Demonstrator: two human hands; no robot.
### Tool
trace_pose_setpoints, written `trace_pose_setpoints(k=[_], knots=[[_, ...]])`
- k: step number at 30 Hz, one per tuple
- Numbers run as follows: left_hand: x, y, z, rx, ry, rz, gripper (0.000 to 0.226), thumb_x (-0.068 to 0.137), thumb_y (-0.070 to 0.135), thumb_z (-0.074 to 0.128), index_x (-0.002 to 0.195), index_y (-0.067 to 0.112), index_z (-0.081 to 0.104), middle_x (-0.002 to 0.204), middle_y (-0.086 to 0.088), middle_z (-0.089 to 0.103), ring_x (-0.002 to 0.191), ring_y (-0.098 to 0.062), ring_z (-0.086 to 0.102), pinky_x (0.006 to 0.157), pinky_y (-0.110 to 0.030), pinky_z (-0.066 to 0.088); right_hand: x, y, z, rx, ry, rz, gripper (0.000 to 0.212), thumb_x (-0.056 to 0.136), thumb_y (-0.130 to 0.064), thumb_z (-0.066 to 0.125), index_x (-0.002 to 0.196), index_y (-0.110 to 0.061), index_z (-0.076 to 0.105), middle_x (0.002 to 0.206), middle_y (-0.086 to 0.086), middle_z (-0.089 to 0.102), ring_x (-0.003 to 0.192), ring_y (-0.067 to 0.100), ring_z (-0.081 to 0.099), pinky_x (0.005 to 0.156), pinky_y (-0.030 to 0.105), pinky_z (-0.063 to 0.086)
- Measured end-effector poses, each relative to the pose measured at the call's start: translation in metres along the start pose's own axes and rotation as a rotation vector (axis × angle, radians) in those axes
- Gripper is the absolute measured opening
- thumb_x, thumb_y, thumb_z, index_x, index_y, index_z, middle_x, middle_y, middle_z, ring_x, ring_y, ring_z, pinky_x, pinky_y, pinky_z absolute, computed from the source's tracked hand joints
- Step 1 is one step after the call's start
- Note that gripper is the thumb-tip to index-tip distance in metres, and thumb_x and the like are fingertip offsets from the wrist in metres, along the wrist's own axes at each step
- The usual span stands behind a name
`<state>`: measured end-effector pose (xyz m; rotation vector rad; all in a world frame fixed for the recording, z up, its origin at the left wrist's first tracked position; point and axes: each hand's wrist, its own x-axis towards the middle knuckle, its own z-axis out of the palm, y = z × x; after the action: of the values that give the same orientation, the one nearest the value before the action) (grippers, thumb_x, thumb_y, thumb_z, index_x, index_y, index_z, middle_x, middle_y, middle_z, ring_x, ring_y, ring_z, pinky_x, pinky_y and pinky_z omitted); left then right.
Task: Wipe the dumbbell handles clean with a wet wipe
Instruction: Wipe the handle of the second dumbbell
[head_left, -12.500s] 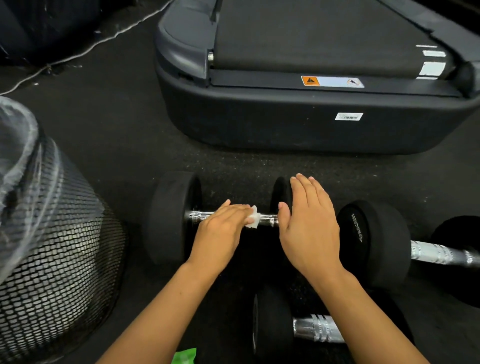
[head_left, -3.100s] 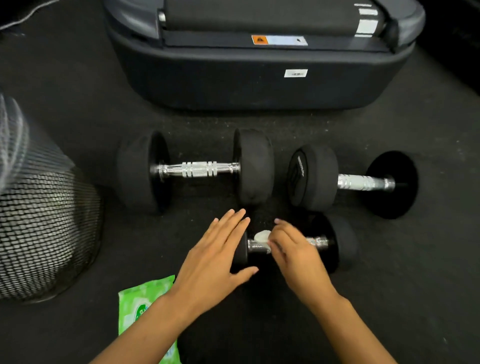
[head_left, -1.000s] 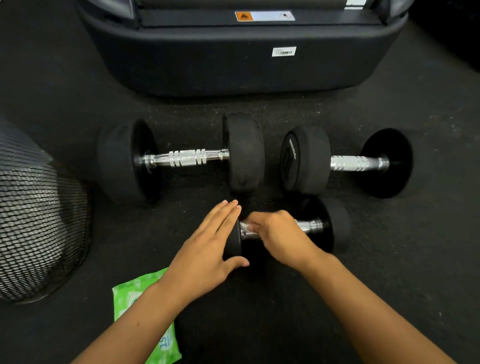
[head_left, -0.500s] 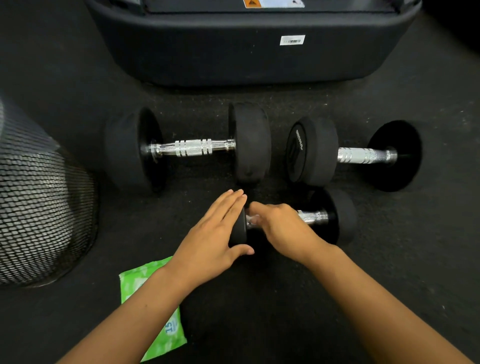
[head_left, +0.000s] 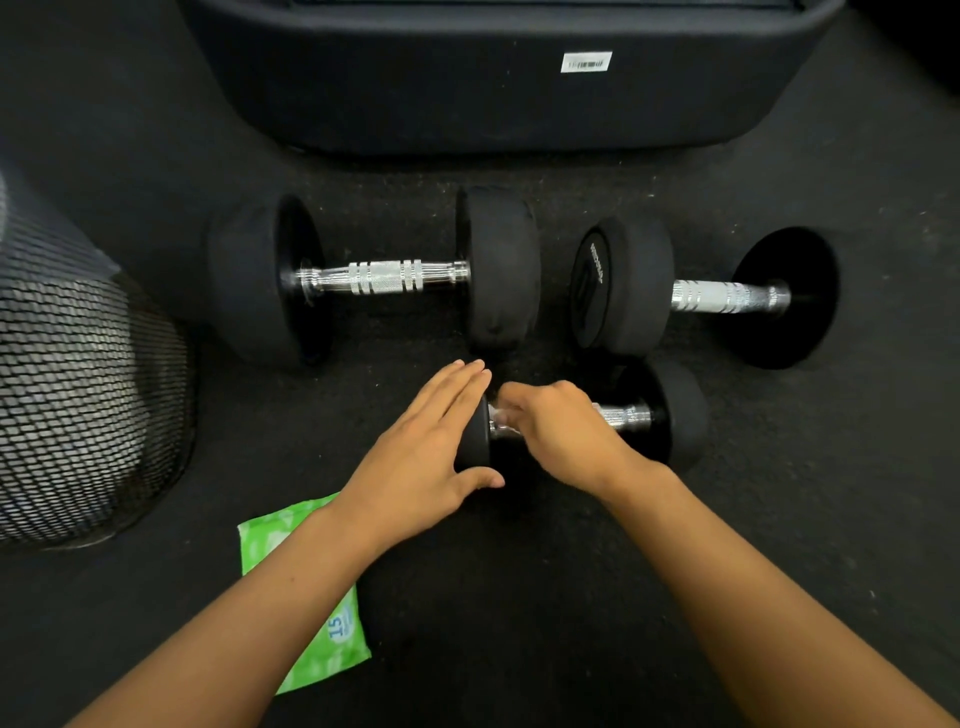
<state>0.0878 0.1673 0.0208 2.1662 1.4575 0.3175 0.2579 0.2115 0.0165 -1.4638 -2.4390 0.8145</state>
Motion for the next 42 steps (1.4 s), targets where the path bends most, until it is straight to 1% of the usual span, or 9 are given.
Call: trace_pose_setpoints(k=[3, 6, 8, 9, 11, 14, 20, 37, 42], knots=[[0.001, 0.0, 0.0, 0.004, 0.0, 0.002, 0.095, 0.078, 0.046, 0.067, 0.148, 0.021, 0.008, 0.155, 0.014, 0.004, 0.137, 0.006, -0.011, 0.104, -0.005, -0.008, 0.008, 0.004, -0.005, 0.012, -0.037, 0.042, 0.022, 0.093, -0.019, 0.052, 0.072, -0.021, 0.046, 0.053, -0.007, 0.042, 0.059, 0.021, 0.045, 0.055, 0.029, 0.031], [0.001, 0.0, -0.001, 0.004, 0.002, -0.002, 0.096, 0.078, 0.047, 0.067, 0.149, 0.021, 0.008, 0.155, 0.013, 0.005, 0.137, 0.006, -0.01, 0.105, -0.006, -0.007, 0.007, 0.001, 0.003, -0.024, 0.022, 0.002, 0.018, 0.093, -0.015, 0.051, 0.077, -0.011, 0.057, 0.066, 0.009, 0.061, 0.071, 0.031, 0.058, 0.058, 0.032, 0.036], [0.001, 0.0, -0.001, 0.0, -0.001, -0.003, 0.095, 0.078, 0.047, 0.066, 0.149, 0.021, 0.008, 0.155, 0.014, 0.004, 0.136, 0.007, -0.012, 0.104, -0.006, -0.007, -0.008, 0.004, 0.007, 0.034, 0.078, -0.083, 0.014, 0.09, -0.012, 0.056, 0.093, -0.008, 0.069, 0.091, 0.01, 0.071, 0.089, 0.026, 0.065, 0.076, 0.033, 0.049], [0.001, 0.0, -0.001, 0.0, -0.004, -0.002, 0.095, 0.078, 0.047, 0.066, 0.149, 0.022, 0.007, 0.155, 0.014, 0.004, 0.135, 0.008, -0.013, 0.103, -0.005, -0.008, -0.015, 0.007, 0.007, 0.051, 0.092, -0.12, 0.017, 0.088, -0.01, 0.059, 0.1, -0.008, 0.07, 0.105, 0.009, 0.07, 0.101, 0.022, 0.063, 0.089, 0.032, 0.048], [0.001, 0.0, 0.0, 0.001, -0.008, -0.003, 0.095, 0.078, 0.047, 0.066, 0.149, 0.022, 0.007, 0.155, 0.014, 0.004, 0.133, 0.01, -0.014, 0.101, -0.003, -0.01, -0.019, 0.015, 0.009, 0.049, 0.138, -0.171, 0.022, 0.085, -0.01, 0.061, 0.104, -0.006, 0.07, 0.113, 0.011, 0.066, 0.11, 0.02, 0.06, 0.101, 0.035, 0.042], [0.001, 0.0, 0.0, 0.001, -0.001, -0.002, 0.095, 0.078, 0.046, 0.067, 0.148, 0.021, 0.008, 0.155, 0.013, 0.005, 0.133, 0.009, -0.012, 0.101, -0.002, -0.011, -0.017, 0.016, 0.032, -0.087, 0.273, -0.268, 0.026, 0.08, -0.01, 0.061, 0.103, -0.001, 0.069, 0.108, 0.014, 0.068, 0.104, 0.026, 0.063, 0.1, 0.042, 0.039], [0.0, -0.001, 0.001, -0.007, 0.006, -0.007, 0.095, 0.077, 0.046, 0.067, 0.148, 0.021, 0.009, 0.154, 0.015, 0.006, 0.134, 0.009, -0.011, 0.102, -0.003, -0.008, -0.032, 0.04, 0.047, -0.202, 0.468, -0.41, 0.028, 0.086, -0.006, 0.061, 0.114, 0.0, 0.063, 0.123, 0.015, 0.06, 0.117, 0.028, 0.055, 0.103, 0.043, 0.039], [-0.001, -0.002, 0.003, 0.002, 0.036, 0.015, 0.094, 0.077, 0.047, 0.067, 0.148, 0.021, 0.01, 0.153, 0.016, 0.006, 0.138, 0.005, -0.008, 0.105, -0.006, -0.006, -0.04, 0.05, 0.055, -0.202, 0.551, -0.464, 0.032, 0.085, -0.001, 0.064, 0.117, 0.001, 0.06, 0.128, 0.016, 0.055, 0.125, 0.03, 0.047, 0.103, 0.049, 0.038], [0.0, -0.003, 0.006, 0.008, 0.054, 0.005, 0.094, 0.077, 0.047, 0.068, 0.148, 0.02, 0.012, 0.155, 0.013, 0.008, 0.14, 0.001, -0.004, 0.112, -0.018, 0.005, -0.031, 0.031, 0.063, -0.206, 0.504, -0.396, 0.032, 0.089, -0.008, 0.06, 0.119, 0.002, 0.059, 0.127, 0.017, 0.056, 0.123, 0.029, 0.05, 0.105, 0.047, 0.036]])
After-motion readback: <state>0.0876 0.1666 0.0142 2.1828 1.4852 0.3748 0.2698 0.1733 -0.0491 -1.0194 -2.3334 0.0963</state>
